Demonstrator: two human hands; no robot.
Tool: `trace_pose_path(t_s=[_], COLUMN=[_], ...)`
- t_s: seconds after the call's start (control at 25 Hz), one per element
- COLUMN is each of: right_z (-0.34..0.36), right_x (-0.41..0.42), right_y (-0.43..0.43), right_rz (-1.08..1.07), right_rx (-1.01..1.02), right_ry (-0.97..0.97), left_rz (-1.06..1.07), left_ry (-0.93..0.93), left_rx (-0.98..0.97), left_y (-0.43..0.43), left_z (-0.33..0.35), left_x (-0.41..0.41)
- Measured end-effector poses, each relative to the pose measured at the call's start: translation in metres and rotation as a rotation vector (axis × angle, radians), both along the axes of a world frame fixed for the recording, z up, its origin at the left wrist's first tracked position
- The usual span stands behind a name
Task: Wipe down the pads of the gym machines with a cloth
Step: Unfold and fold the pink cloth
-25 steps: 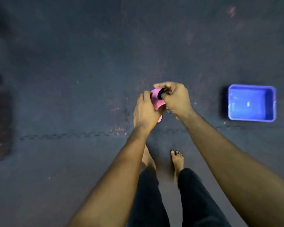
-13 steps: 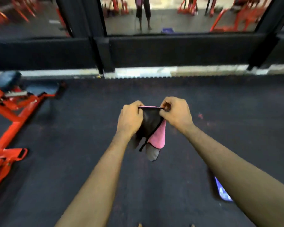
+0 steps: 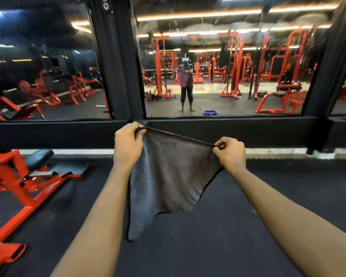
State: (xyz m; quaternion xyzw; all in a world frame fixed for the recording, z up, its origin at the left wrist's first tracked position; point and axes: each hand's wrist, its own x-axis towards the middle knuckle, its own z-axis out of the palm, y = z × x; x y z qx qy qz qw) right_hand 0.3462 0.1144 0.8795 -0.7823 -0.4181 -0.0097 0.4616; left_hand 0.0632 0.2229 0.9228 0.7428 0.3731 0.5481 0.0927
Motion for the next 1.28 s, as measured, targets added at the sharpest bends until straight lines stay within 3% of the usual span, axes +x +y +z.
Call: trace_pose_path(t_s=[0.28, 0.4, 0.52, 0.6, 0.68, 0.84, 1.04, 1.28], right_z=[0.033, 0.055, 0.068, 0.072, 0.071, 0.063, 0.044, 0.033], right_x=[0.030, 0.015, 0.001, -0.004, -0.007, -0.023, -0.074, -0.101], right_y=[-0.008, -0.013, -0.016, -0.012, -0.005, 0.006, 0.023, 0.024], right_rz=[-0.084, -0.113, -0.141, -0.150, -0.199, -0.232, 0.156, 0.449], right_rx=[0.317, 0.576, 0.744, 0.680, 0.540, 0.227, 0.174, 0.193], right_ry=[0.193, 0.332, 0.317, 0.301, 0.387, 0.509, 0.490, 0.272], left_rz=[0.205, 0.260, 0.294, 0.384, 0.519, 0.562, 0.219, -0.040], left_ry=[-0.229, -0.345, -0.505, -0.434, -0.316, -0.242, -0.013, 0.190], left_rx=[0.016, 0.133, 0.240, 0.123, -0.124, -0.506, -0.526, -0.505], left_y=[-0.009, -0.028, -0.042, -0.038, -0.031, -0.028, -0.036, -0.038], left_z=[0.013, 0.016, 0.019, 0.021, 0.023, 0.026, 0.019, 0.018], left_x=[0.005, 0.014, 0.014, 0.011, 0.009, 0.013, 0.037, 0.047])
